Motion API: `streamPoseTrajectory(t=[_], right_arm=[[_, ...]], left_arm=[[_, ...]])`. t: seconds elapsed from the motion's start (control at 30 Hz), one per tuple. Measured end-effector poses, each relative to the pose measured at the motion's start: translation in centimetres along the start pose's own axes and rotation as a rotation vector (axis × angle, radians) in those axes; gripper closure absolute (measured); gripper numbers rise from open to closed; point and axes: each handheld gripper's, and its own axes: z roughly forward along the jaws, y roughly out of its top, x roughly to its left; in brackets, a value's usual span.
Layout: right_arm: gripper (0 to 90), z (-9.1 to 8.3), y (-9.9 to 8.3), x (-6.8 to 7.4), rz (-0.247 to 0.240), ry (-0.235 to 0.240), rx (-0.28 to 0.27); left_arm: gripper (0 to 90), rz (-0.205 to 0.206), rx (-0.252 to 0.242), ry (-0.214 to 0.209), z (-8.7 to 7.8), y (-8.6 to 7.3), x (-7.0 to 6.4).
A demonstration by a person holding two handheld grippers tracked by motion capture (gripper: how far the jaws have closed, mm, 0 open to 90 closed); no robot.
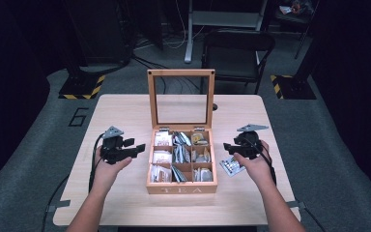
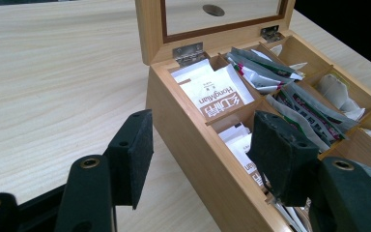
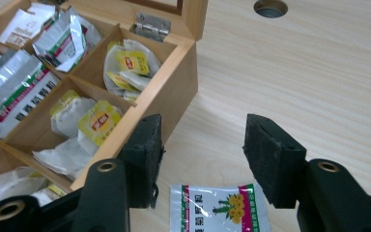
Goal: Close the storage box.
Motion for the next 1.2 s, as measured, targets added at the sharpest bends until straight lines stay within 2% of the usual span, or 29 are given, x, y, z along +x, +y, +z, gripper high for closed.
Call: streamPoseTrajectory(t=[0.07,0.23,0.33,0.4,0.53,0.63,0.73,0.93,1.2], right_arm=[[50.5,-0.3,0.5,0.0,0.004,0.013,-0.009],[52.1,-1.1,2.2,0.4,-0.031,0.016,-0.027],[53.7,-1.7,3.4,0.8,-0.013,0.037,-0.044],[55.9,-2.0,4.2,1.2,-0.033,0.044,-0.050],[56.4,-2.2,5.8,2.0,-0.076,0.026,-0.063],[55.1,-2.0,6.8,2.1,-0.100,0.001,-0.059],[54.5,-1.4,7.7,1.9,-0.097,-0.001,-0.061],[54.1,-0.1,8.6,1.3,-0.061,0.003,-0.060],[53.3,1.1,9.9,0.5,-0.049,-0.002,-0.062]], left_arm=[[40.9,0.000,0.001,0.002,0.0,0.0,0.0],[41.0,-0.003,0.002,0.005,0.0,-0.1,0.0],[41.0,-0.002,0.003,0.006,0.0,-0.1,0.0],[41.0,-0.001,0.005,0.005,0.0,-0.1,-0.1],[41.0,0.005,0.007,0.004,0.0,-0.1,-0.1],[41.0,0.004,0.005,0.003,0.0,-0.1,-0.1],[41.0,0.005,0.006,0.003,0.1,-0.1,-0.1],[41.0,0.004,0.007,0.001,0.1,-0.1,-0.1],[41.0,0.005,0.010,-0.001,0.2,-0.1,-0.2]])
